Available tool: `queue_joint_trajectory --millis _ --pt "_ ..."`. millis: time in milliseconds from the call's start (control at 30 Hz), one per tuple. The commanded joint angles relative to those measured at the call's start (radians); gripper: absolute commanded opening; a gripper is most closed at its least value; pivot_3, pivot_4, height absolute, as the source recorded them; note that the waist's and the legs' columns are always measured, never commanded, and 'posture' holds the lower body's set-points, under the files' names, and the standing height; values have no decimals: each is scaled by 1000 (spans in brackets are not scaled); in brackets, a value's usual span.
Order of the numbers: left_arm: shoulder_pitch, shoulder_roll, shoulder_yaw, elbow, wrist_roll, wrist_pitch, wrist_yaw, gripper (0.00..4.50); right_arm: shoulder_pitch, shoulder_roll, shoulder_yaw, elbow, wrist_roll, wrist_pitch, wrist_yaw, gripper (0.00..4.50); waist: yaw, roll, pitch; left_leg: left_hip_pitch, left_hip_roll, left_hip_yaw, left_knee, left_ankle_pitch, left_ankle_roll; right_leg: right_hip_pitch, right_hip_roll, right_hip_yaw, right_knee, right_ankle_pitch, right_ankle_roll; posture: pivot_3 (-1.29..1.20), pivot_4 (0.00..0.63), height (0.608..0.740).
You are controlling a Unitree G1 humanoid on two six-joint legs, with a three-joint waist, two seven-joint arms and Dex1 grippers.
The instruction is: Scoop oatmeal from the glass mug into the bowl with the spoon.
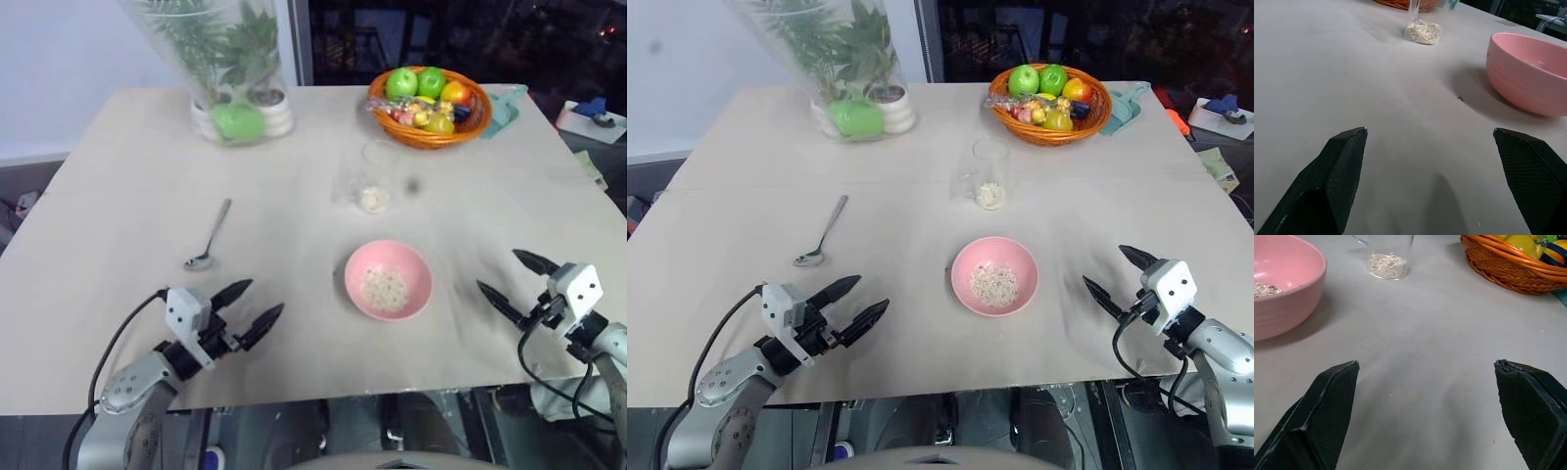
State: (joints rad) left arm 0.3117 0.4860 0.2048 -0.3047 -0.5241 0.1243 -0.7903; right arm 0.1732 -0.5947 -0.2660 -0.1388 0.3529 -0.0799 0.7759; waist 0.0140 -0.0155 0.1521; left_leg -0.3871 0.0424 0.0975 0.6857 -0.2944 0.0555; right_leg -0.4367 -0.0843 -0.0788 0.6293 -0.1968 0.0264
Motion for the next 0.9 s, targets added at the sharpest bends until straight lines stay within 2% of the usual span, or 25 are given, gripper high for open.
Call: queue_joint_trajectory --millis 33,167,300,433,633,900 --pt "-46 -10 27 -61 -36 34 57 4323 -17 4 -18 -29 25 -12 1 4498 0 0 0 0 0 0 0 0 0 0 0 0 0 0 0 0 150 740" --pt "-160 -59 45 -91 -54 135 232 4323 -62 54 -41 -81 79 -88 0 4498 2 0 0 0 0 -3 2 0 0 2 0 -2 0 1 0 0 150 740" --pt "-254 -96 74 -110 -90 253 390 4323 -60 37 -26 -167 216 -35 100 4498 0 1 0 3 0 -2 1 0 0 5 0 -2 0 4 1 0 150 740" --pt "-369 -25 66 -112 -14 484 570 4323 -79 -22 7 -266 328 47 200 4498 1 0 1 3 -1 -3 1 0 0 6 1 -2 0 5 0 0 150 740" --pt "-495 48 101 -43 -46 693 603 4323 -122 -67 36 -378 402 117 246 4498 1 0 1 3 0 -5 1 0 0 7 1 -3 0 3 2 0 150 740" --pt "-584 100 142 36 3 812 653 4323 -99 -48 49 -481 446 158 219 4498 3 -3 3 2 -1 -6 1 3 -5 6 1 -5 -1 5 0 0 150 740"
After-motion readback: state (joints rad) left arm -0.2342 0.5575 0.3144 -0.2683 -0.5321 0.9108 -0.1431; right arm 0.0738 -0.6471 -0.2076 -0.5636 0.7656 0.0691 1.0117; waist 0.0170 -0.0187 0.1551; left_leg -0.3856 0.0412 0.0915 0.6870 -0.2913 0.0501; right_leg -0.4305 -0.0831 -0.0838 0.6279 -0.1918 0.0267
